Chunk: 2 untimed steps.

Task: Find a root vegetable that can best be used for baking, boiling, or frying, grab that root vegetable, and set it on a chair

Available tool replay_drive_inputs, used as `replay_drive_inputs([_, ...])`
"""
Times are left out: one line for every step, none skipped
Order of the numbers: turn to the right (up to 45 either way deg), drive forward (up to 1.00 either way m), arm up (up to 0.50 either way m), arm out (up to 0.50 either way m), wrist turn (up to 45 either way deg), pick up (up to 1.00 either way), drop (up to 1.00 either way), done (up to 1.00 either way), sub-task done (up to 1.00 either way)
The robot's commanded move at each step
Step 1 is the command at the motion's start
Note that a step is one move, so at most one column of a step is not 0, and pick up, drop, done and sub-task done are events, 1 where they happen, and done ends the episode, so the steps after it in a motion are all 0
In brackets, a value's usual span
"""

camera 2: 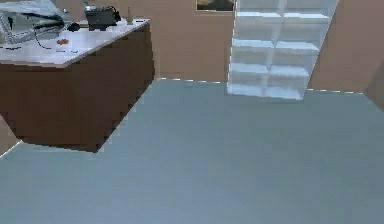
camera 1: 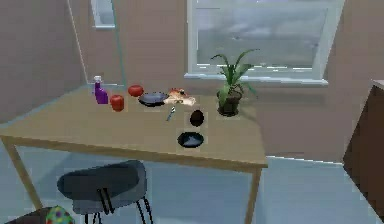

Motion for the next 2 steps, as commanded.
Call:
replay_drive_inputs([33.0,0.0,0.0,0.0,0.0,0.0,0.0,0.0,0.0])
replay_drive_inputs([0.0,0.5,0.0,0.0,0.0,0.0,0.0,0.0,0.0])
